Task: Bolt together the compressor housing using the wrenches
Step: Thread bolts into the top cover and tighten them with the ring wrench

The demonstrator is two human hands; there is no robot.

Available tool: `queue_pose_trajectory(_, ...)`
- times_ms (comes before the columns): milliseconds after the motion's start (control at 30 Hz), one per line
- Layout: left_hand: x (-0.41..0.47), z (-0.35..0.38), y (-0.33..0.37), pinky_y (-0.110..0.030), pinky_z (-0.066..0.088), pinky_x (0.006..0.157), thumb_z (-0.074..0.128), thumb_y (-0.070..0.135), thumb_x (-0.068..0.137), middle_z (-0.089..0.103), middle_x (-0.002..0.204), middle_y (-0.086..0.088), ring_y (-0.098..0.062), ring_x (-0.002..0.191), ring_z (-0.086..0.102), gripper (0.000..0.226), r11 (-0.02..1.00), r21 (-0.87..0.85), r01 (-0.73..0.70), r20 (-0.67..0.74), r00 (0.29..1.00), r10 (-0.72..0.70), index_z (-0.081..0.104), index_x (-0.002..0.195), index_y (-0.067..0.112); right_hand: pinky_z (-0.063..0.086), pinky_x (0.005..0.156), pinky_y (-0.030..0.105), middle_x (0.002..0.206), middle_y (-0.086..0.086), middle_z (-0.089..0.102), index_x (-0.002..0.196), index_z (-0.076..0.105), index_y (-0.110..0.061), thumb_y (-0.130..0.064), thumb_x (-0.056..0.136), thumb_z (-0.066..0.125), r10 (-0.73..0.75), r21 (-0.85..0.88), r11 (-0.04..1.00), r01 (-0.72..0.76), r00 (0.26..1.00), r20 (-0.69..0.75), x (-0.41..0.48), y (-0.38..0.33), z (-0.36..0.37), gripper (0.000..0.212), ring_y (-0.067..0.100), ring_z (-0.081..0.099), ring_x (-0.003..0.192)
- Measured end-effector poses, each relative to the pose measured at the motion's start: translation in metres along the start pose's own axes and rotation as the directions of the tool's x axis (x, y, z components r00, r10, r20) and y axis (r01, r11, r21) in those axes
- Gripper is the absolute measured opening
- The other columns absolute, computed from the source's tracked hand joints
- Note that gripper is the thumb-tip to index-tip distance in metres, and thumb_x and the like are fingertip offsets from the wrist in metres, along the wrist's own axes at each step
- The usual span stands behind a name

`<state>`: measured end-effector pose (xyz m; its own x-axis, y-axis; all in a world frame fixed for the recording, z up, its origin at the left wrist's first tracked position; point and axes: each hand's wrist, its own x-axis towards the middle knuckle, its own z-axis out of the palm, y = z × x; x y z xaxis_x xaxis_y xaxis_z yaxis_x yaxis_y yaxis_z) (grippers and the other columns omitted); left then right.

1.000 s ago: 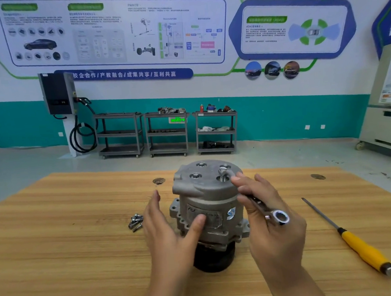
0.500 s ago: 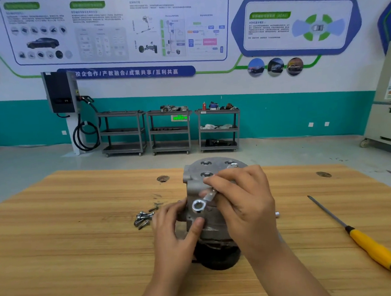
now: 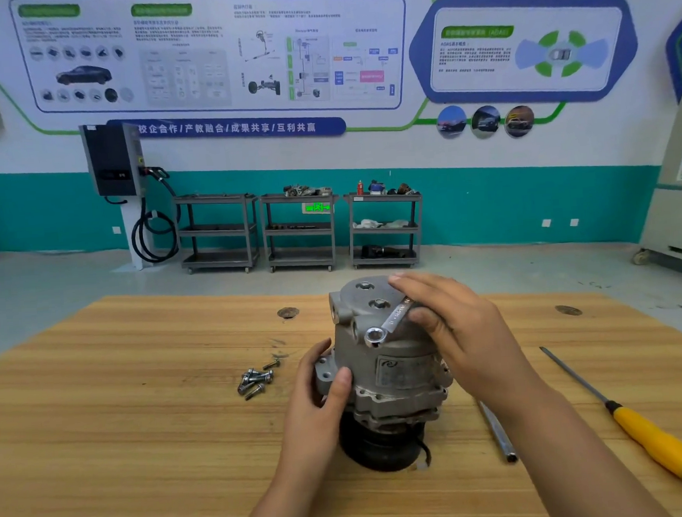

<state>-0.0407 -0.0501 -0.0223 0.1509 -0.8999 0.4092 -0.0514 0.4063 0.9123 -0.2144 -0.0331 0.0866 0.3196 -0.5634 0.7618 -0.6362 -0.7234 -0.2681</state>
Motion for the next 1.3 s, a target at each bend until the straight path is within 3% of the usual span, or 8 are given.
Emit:
queue_pose_trajectory(233,-0.001,-0.005,-0.003,-0.028,0.052,0.087,0.056,0.055,0.070,0.062,0.106,0.026,-0.001,0.102,0.061,0.045,0.999,-0.047,0.009,0.024,1.000,-0.008,0.052,0.113,0.044,0.038,0.076,0.030,0.091,-0.001,0.070,0.100,0.075,-0.017,-0.031,0.088,0.062,0.055,-0.087,0.995,-0.055,0.998,-0.008,0.032,-0.013,0.008,0.022,0.018,0.052,0.087)
queue_pose_trajectory(400,-0.001,-0.005,-0.003,-0.022,0.053,0.081,0.053,0.048,0.074,0.065,0.103,0.024,-0.001,0.099,0.063,0.041,0.997,-0.067,0.032,0.059,0.998,-0.028,0.050,0.114,0.040,0.034,0.076,0.024,0.098,-0.001,0.067,0.107,0.072,-0.018,-0.025,0.093,0.057,0.211,-0.132,0.970,-0.202,0.976,0.055,0.057,-0.007,0.014,0.022,0.013,0.053,0.090)
queue_pose_trajectory(633,0.001,-0.006,-0.004,-0.020,0.053,0.077,0.056,0.049,0.072,0.066,0.104,0.023,-0.003,0.097,0.065,0.043,0.995,-0.089,0.052,0.068,0.997,-0.046,0.051,0.114,0.040,0.044,0.084,0.048,0.089,0.007,0.062,0.107,0.067,-0.017,-0.018,0.095,0.041,0.539,0.016,0.839,-0.545,0.834,0.120,0.061,0.007,0.014,0.028,0.030,0.055,0.087)
queue_pose_trajectory(700,0.001,-0.005,-0.005,-0.020,0.054,0.077,0.055,0.051,0.072,0.063,0.103,0.030,-0.001,0.096,0.064,0.043,0.996,-0.076,0.046,0.067,0.997,-0.041,0.050,0.114,0.041,0.041,0.081,0.047,0.086,0.014,0.055,0.089,0.063,-0.007,-0.020,0.095,0.038,0.609,0.079,0.779,-0.622,0.781,0.137,0.058,0.010,0.014,0.029,0.036,0.050,0.089)
queue_pose_trajectory(867,0.002,-0.006,-0.006,-0.026,0.055,0.081,0.056,0.050,0.071,0.065,0.104,0.026,-0.006,0.098,0.065,0.045,0.995,-0.088,0.055,0.070,0.996,-0.048,0.051,0.115,0.043,0.035,0.074,0.036,0.114,0.024,0.057,0.108,0.060,-0.002,-0.033,0.090,0.044,0.765,0.358,0.525,-0.772,0.613,0.199,0.047,0.016,0.012,0.039,0.023,0.050,0.085)
queue_pose_trajectory(1067,0.002,-0.006,-0.007,-0.030,0.055,0.085,0.055,0.051,0.072,0.065,0.103,0.026,-0.009,0.099,0.065,0.045,0.995,-0.082,0.049,0.067,0.997,-0.043,0.050,0.115,0.040,0.044,0.058,0.017,0.094,-0.009,0.065,0.093,0.063,-0.028,-0.033,0.087,0.062,0.827,0.776,0.361,-0.517,0.562,-0.010,0.018,0.011,0.028,0.008,0.003,0.059,0.086)
queue_pose_trajectory(1167,0.002,-0.007,-0.008,-0.031,0.056,0.083,0.055,0.055,0.069,0.065,0.104,0.024,-0.009,0.097,0.066,0.046,0.996,-0.079,0.050,0.073,0.996,-0.045,0.050,0.114,0.044,0.045,0.053,0.007,0.094,-0.006,0.067,0.091,0.069,-0.034,-0.025,0.085,0.067,0.830,0.864,0.363,-0.349,0.543,-0.129,0.014,0.003,0.034,0.011,0.005,0.063,0.084)
queue_pose_trajectory(1300,0.002,-0.007,-0.009,-0.029,0.056,0.079,0.057,0.054,0.069,0.066,0.106,0.021,-0.011,0.096,0.067,0.046,0.996,-0.084,0.043,0.071,0.997,-0.037,0.051,0.114,0.044,0.049,0.075,0.014,0.100,-0.009,0.072,0.082,0.072,-0.035,-0.015,0.087,0.065,0.720,0.836,0.511,-0.199,0.631,-0.290,0.006,-0.010,0.042,0.022,0.004,0.065,0.099)
